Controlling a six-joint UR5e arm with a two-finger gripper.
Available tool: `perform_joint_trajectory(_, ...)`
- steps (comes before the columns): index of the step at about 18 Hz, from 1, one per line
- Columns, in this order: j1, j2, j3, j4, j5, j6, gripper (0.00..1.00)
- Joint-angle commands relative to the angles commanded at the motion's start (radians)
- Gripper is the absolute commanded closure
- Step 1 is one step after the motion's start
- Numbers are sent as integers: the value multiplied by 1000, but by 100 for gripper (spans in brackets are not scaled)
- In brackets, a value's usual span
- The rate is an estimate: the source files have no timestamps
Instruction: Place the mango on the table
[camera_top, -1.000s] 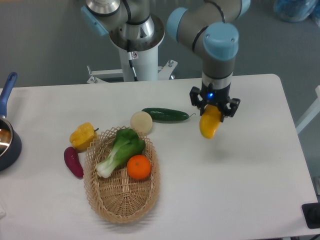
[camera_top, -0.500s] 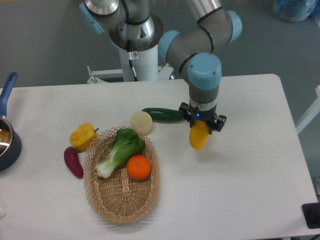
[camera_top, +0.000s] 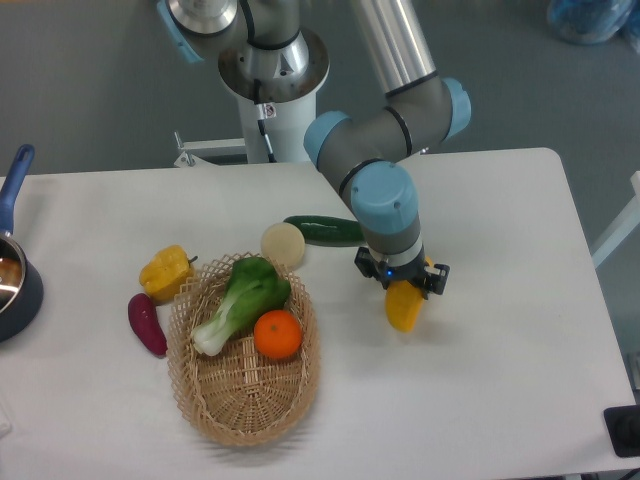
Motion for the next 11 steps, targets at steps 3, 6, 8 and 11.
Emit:
perform_joint_trajectory(3, -3, 2, 3, 0, 0, -8, 0)
perform_joint_trajectory(6, -3, 24, 9, 0, -2, -9, 0)
perform_joint_trajectory(8, 6, 57, 5, -5, -12, -35, 0)
perform_joint_trajectory(11, 27, 84, -3, -8, -29, -84, 0)
